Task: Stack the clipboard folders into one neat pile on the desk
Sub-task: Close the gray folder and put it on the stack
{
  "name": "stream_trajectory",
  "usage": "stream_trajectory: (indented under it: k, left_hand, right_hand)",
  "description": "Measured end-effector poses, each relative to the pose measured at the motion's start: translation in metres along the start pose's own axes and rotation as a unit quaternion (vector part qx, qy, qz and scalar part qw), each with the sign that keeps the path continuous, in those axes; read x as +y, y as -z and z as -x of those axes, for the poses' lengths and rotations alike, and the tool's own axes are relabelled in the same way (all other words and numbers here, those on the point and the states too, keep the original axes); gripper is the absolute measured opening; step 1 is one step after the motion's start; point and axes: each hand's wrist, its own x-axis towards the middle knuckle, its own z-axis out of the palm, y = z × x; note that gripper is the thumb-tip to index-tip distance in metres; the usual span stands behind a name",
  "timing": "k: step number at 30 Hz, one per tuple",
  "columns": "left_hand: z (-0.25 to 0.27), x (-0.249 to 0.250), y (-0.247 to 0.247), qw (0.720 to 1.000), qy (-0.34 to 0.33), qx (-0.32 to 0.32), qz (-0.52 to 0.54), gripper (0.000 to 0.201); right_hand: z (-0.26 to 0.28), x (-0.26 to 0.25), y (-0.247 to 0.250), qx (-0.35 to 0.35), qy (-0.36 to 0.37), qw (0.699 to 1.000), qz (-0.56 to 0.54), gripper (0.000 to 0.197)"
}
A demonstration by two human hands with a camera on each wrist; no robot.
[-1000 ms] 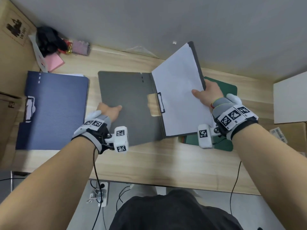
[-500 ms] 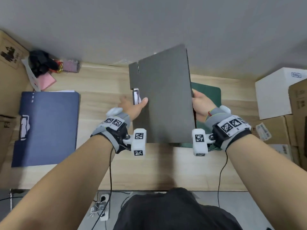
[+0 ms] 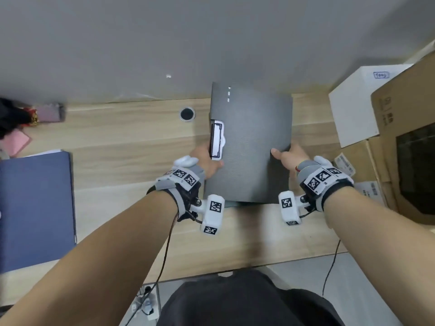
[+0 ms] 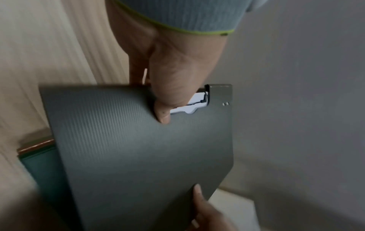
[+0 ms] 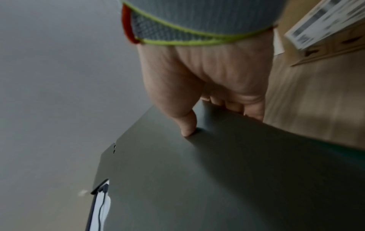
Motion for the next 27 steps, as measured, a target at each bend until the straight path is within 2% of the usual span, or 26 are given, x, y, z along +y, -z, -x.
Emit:
stream_trajectory:
  k: [3,5,8,12,14,16,18,20,22,24,27]
  left_hand:
    - [-0.008,0.003,-0.025,0.997,0.006,-0.024,-0.070,0.038]
    - [-0.012,0.004,-0.040,0.993,0.033,-0.028,-0.106,0.051]
    - [-0.014,0.000,-0.057,0.991,0.088,-0.040,-0.091,0.061]
    - [-0.009,-0.001,-0.066,0.990,0.096,-0.033,-0.096,0.066]
    - [-0.009,-0.001,-0.066,0.991,0.094,-0.031,-0.094,0.071]
    - [-0.010,-0.002,-0.065,0.990,0.093,-0.047,-0.095,0.069]
    - [-0.010,-0.003,-0.056,0.990,0.084,-0.058,-0.096,0.061]
    - [-0.007,-0.009,-0.041,0.994,0.077,-0.039,-0.068,0.061]
    - [-0.007,-0.016,-0.026,0.996,0.089,-0.002,-0.025,0.071]
    - [-0.001,-0.039,0.005,0.992,0.115,0.043,0.032,0.069]
    - [0.009,-0.085,0.062,0.973,0.166,0.133,0.089,0.061]
  right_hand:
    - [-0.021,0.015,0.002,0.007,-0.025,0.999,0.034,0.053]
    - [-0.037,0.020,-0.002,0.002,-0.039,0.998,0.055,0.058]
    - [-0.060,0.027,-0.013,0.001,-0.047,0.994,0.095,0.072]
    - [-0.068,0.031,-0.026,0.043,-0.071,0.980,0.179,0.092]
    - [-0.064,0.033,-0.032,0.061,-0.074,0.969,0.229,0.092]
    - [-0.057,0.032,-0.031,0.078,-0.080,0.955,0.276,0.086]
    - [-0.052,0.022,-0.032,0.092,-0.072,0.953,0.281,0.078]
    - [-0.049,0.008,-0.036,0.116,-0.051,0.959,0.252,0.075]
    - [-0.046,-0.012,-0.039,0.121,-0.016,0.976,0.181,0.071]
    - [-0.032,-0.045,-0.059,0.056,0.061,0.988,0.133,0.055]
    - [0.005,-0.102,-0.103,-0.086,0.163,0.978,0.095,0.015]
